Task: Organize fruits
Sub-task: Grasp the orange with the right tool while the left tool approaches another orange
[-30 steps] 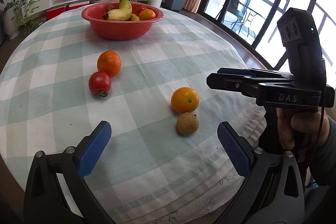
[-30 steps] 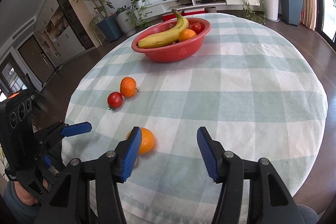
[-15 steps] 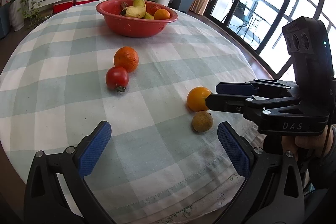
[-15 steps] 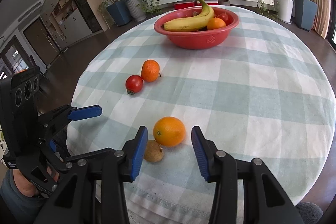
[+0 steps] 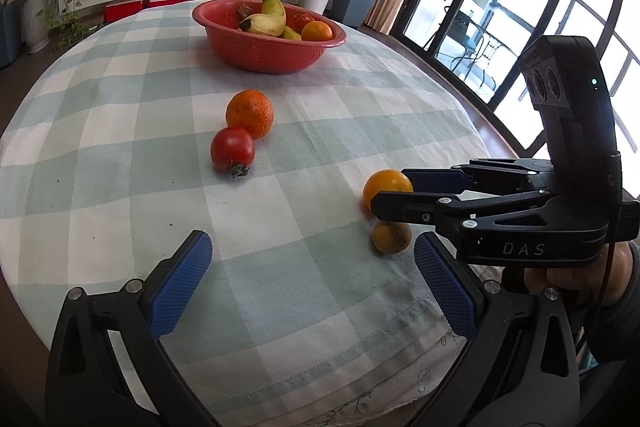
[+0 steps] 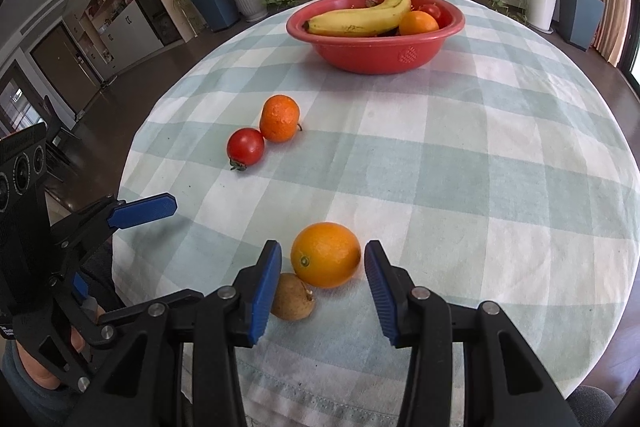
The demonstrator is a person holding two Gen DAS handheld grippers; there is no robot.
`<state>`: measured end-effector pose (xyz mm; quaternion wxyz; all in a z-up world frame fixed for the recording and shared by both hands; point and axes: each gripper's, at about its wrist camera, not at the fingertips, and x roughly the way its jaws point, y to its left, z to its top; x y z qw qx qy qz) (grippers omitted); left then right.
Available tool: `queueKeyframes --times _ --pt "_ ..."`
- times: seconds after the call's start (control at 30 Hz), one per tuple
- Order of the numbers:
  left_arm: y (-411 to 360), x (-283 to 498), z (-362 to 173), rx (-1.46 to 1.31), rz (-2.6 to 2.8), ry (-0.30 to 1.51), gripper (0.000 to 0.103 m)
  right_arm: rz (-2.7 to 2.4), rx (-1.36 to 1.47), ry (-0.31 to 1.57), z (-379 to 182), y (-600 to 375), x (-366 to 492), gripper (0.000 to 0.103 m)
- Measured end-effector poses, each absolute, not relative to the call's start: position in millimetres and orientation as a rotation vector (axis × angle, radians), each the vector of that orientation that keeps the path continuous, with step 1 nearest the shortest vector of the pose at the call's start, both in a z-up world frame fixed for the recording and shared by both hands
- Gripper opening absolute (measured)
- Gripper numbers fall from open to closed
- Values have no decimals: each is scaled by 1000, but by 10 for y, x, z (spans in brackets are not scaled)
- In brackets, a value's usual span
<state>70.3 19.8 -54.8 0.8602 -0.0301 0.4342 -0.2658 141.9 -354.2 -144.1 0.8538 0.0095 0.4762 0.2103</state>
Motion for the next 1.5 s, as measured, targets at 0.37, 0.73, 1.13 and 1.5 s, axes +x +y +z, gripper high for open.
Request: queueKeyframes --times 0.37,0.73,1.13,1.5 --pt "222 706 -553 -71 -554 910 102 431 3 1028 -1523 -3488 1489 42" --pt "254 755 -473 -60 -542 899 102 444 40 1018 -1521 -3555 1484 40" --pt "61 1312 -132 143 -548 869 102 429 136 971 -1501 -3816 1490 40" --pt "-230 2000 -264 327 -545 1006 102 444 145 944 -1545 -3882 1482 40"
